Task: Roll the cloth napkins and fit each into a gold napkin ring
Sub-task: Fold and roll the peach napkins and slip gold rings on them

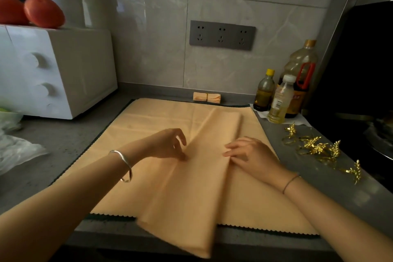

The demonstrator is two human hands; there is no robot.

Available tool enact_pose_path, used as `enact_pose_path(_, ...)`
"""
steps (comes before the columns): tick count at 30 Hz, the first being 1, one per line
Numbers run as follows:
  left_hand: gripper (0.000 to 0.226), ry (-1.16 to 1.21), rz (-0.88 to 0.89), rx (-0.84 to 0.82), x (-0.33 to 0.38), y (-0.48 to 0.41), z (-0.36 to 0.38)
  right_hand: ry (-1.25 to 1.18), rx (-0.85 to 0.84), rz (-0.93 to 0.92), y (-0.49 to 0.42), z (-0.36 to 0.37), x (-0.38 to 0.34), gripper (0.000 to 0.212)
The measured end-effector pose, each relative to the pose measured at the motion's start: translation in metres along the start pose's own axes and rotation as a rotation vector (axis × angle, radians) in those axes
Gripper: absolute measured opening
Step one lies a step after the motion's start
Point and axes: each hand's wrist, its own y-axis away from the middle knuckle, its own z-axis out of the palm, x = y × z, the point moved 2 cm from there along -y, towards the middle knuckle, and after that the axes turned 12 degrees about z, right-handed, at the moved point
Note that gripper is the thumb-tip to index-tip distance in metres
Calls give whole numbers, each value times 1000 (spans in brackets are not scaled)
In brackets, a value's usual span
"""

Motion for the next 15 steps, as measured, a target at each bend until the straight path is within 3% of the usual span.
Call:
enact_pose_path(8,67,50,37,-25,29,3,28,-79,-129,93,34,-10,25,38)
enact_pose_path(11,80,-121,85,-23,29,-1,29,-159,-166,63,49,-13,15,45)
enact_pose_path(15,56,-247,323,-65,48,-16,46,-233,-209,1,69,-16,3,46)
